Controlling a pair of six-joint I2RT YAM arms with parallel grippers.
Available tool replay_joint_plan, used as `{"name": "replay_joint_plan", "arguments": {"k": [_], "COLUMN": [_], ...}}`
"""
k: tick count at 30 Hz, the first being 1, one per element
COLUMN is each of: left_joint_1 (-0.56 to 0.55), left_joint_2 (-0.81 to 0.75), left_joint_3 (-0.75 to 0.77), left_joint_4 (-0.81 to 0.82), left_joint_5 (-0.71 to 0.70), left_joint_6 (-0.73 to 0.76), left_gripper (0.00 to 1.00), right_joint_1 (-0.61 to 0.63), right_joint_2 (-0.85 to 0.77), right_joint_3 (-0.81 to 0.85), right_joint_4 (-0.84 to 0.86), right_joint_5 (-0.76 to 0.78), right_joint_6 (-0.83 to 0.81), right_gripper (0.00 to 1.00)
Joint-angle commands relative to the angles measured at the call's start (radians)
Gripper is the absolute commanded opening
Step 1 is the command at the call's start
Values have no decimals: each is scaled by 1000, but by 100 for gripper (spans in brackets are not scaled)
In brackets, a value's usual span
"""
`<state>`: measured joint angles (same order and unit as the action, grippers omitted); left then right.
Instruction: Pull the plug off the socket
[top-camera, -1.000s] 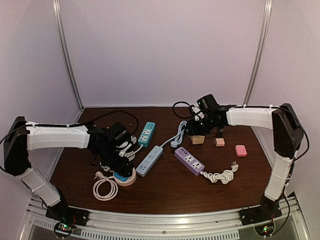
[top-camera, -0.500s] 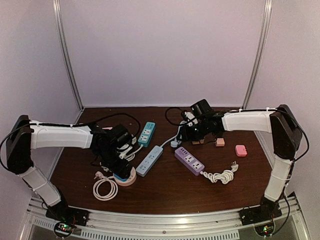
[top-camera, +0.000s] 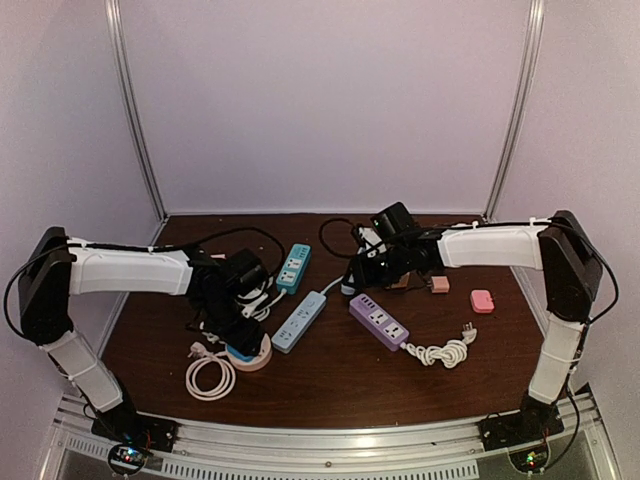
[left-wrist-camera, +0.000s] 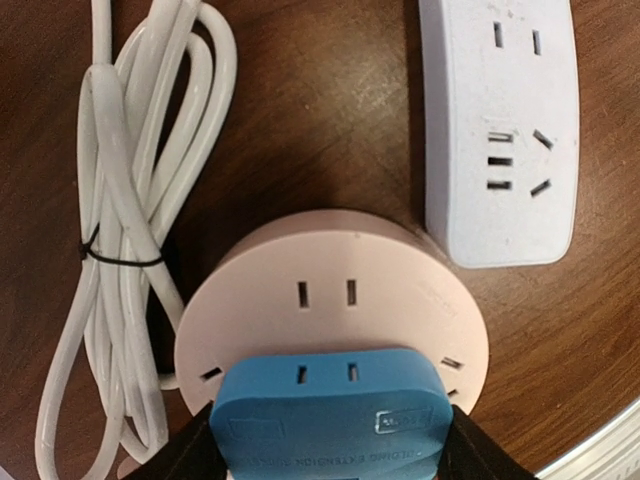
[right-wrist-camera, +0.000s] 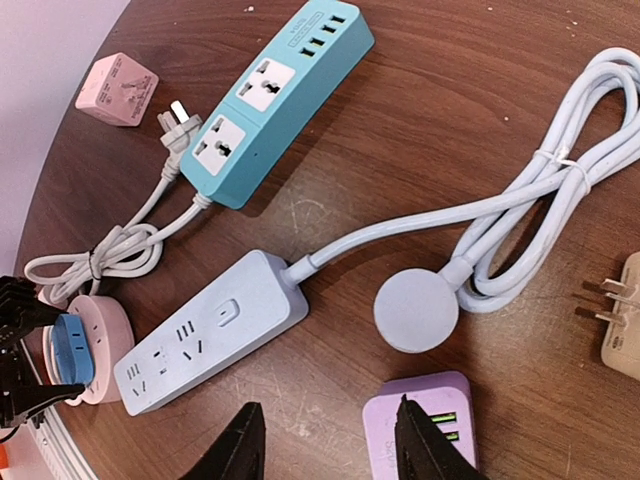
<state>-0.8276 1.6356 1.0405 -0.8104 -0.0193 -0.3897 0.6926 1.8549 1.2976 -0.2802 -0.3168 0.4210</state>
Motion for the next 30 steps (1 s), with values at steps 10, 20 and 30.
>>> {"name": "replay_joint_plan", "arguments": {"k": [10,20,30], "left_joint_1": [-1,-1,-2], "left_joint_2": [-22,-138,-239], "left_joint_3": [49,-73,-255], "left_joint_4": [92,254,438], "left_joint_5": [-123,-185,-209], "left_joint_6": [-189,-233,-266], "left_gripper": [42,37,36], "right_joint_1": [94,135,188], "right_joint_2": [42,163,327], "right_joint_3": [19,72,158], "right_joint_4": [95,268,512], "right_joint_5": [-95,-325,-519], "right_joint_6": [69,196,408], "right_gripper": [45,41,33]}}
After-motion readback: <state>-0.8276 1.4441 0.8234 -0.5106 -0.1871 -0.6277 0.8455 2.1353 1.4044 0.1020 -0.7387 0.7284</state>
